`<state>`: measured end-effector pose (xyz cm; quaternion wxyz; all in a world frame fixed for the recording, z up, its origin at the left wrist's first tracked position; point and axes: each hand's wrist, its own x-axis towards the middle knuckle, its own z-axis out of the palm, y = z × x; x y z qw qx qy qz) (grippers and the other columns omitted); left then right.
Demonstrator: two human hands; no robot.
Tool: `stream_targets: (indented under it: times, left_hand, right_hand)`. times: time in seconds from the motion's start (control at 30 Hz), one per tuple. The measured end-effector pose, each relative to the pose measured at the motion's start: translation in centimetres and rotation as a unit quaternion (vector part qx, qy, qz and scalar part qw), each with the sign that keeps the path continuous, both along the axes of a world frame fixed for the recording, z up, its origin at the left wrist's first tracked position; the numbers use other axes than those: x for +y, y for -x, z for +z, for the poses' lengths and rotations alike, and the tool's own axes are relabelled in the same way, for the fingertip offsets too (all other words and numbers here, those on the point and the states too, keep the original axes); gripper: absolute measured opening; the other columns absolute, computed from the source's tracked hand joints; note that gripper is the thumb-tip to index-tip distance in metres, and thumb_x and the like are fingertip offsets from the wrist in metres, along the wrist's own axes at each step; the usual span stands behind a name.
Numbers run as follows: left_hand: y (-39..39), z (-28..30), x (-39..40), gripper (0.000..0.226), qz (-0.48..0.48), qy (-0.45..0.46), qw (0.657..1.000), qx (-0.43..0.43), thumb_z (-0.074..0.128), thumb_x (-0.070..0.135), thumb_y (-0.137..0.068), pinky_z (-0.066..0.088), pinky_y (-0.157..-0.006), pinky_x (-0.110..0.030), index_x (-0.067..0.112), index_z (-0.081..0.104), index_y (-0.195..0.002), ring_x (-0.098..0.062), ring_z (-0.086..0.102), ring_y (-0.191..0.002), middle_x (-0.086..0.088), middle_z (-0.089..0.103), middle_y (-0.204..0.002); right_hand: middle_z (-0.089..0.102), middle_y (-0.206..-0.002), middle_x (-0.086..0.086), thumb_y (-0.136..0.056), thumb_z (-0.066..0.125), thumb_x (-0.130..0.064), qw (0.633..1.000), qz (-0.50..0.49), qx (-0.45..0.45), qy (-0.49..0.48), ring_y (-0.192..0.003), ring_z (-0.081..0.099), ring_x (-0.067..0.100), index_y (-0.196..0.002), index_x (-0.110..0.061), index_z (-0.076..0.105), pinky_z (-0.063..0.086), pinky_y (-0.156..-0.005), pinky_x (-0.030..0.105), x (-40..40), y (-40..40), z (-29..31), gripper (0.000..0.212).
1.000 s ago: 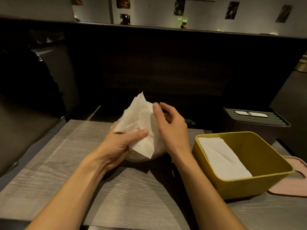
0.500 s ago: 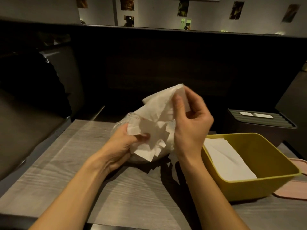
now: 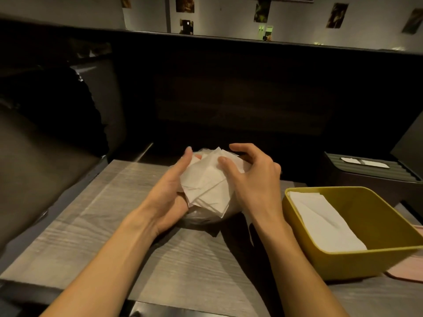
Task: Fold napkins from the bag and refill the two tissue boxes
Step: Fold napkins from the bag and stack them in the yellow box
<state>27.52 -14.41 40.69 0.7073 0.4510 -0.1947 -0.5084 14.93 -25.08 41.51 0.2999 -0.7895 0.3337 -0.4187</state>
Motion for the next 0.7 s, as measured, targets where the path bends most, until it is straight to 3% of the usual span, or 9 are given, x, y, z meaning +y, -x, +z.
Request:
stream_targets:
  times: [0.07,0.17,0.23,0.37,0.47,0.5,0.57,0.63,0.7]
  left_hand:
    - [0.2,0.0,0.0,0.042,0.006,0.002,0.999,-0.034,0.064,0.033,-0.096,0.057,-0.096,-0.049,0.016,0.062,-0.135,-0.031,0.072,-0.114,-0.013,0.074,-0.122]
    - [0.1,-0.3,-0.3,0.038,0.041,0.004,0.998,-0.044,0.062,0.022,-0.1,0.06,-0.088,-0.043,0.015,0.059,-0.137,-0.027,0.073,-0.11,-0.011,0.075,-0.12]
    - [0.0,-0.3,-0.3,0.036,0.059,0.015,0.998,-0.023,0.061,0.024,-0.101,0.059,-0.089,-0.043,0.017,0.06,-0.137,-0.026,0.073,-0.111,-0.009,0.075,-0.121]
    - [-0.3,-0.3,-0.3,0.033,0.059,0.036,0.997,0.02,0.057,0.021,-0.102,0.06,-0.087,-0.039,0.016,0.061,-0.135,-0.025,0.072,-0.112,-0.01,0.074,-0.123]
    - [-1.0,-0.8,-0.5,0.028,0.075,0.051,0.995,0.042,0.062,0.015,-0.098,0.061,-0.086,-0.038,0.015,0.065,-0.126,-0.026,0.073,-0.11,-0.013,0.073,-0.126]
    - [-1.3,-1.0,-0.5,0.034,0.085,0.06,0.993,0.047,0.066,0.012,-0.094,0.062,-0.085,-0.039,0.015,0.063,-0.128,-0.027,0.073,-0.111,-0.014,0.071,-0.128]
    - [-1.4,-1.3,-0.5,0.067,0.113,0.059,0.991,0.027,0.074,0.002,-0.083,0.063,-0.086,-0.042,0.019,0.051,-0.143,-0.027,0.072,-0.113,-0.011,0.069,-0.132]
    - [-1.1,-1.6,-0.8,0.089,0.153,0.019,0.985,-0.071,0.079,-0.002,-0.074,0.063,-0.083,-0.039,0.024,0.042,-0.151,-0.023,0.069,-0.113,-0.003,0.066,-0.13]
    - [-0.6,-1.6,-1.2,0.095,0.181,-0.021,0.969,-0.166,0.087,0.009,-0.069,0.058,-0.09,-0.038,0.028,0.043,-0.152,-0.018,0.062,-0.116,0.004,0.063,-0.13]
  right_hand:
    - [0.052,-0.115,-0.026,-0.094,0.073,-0.043,1.0,0.003,-0.004,-0.003,-0.1,0.037,-0.033,-0.132,-0.034,0.064,0.026,-0.082,-0.011,-0.1,-0.1,-0.1,0.04]
    - [0.052,-0.114,-0.037,-0.094,0.072,-0.047,0.998,0.033,-0.04,-0.037,-0.114,0.053,-0.008,-0.132,-0.041,0.062,0.044,-0.096,0.01,-0.4,0.0,0.0,0.041]
    - [0.053,-0.115,-0.037,-0.096,0.071,-0.041,0.993,0.06,-0.064,-0.076,-0.115,0.055,-0.01,-0.136,-0.04,0.061,0.052,-0.094,0.016,-0.5,0.2,0.0,0.041]
    - [0.055,-0.118,-0.035,-0.1,0.068,-0.03,0.992,0.032,-0.096,-0.072,-0.099,0.05,-0.03,-0.139,-0.04,0.061,0.047,-0.077,0.002,-0.7,0.5,-0.5,0.041]
    - [0.06,-0.114,-0.029,-0.102,0.066,-0.024,0.99,-0.042,-0.135,0.012,-0.102,0.057,-0.022,-0.139,-0.031,0.062,0.052,-0.08,0.005,-0.2,0.5,-0.5,0.038]
    - [0.063,-0.117,-0.024,-0.102,0.065,-0.022,0.984,-0.055,-0.165,0.042,-0.108,0.059,-0.016,-0.139,-0.027,0.063,0.052,-0.084,0.006,0.0,0.6,-0.3,0.037]
    - [0.065,-0.123,-0.018,-0.104,0.062,-0.019,0.967,-0.044,-0.242,0.066,-0.117,0.061,-0.004,-0.138,-0.022,0.062,0.054,-0.089,0.011,0.7,0.7,0.2,0.034]
    - [0.065,-0.123,-0.019,-0.104,0.062,-0.017,0.952,0.0,-0.305,0.036,-0.118,0.064,0.003,-0.136,-0.024,0.06,0.057,-0.086,0.017,1.2,0.6,0.6,0.032]
    - [0.066,-0.119,-0.018,-0.104,0.062,-0.016,0.947,0.042,-0.318,-0.023,-0.111,0.066,0.003,-0.134,-0.026,0.061,0.057,-0.078,0.017,1.7,0.1,0.7,0.032]
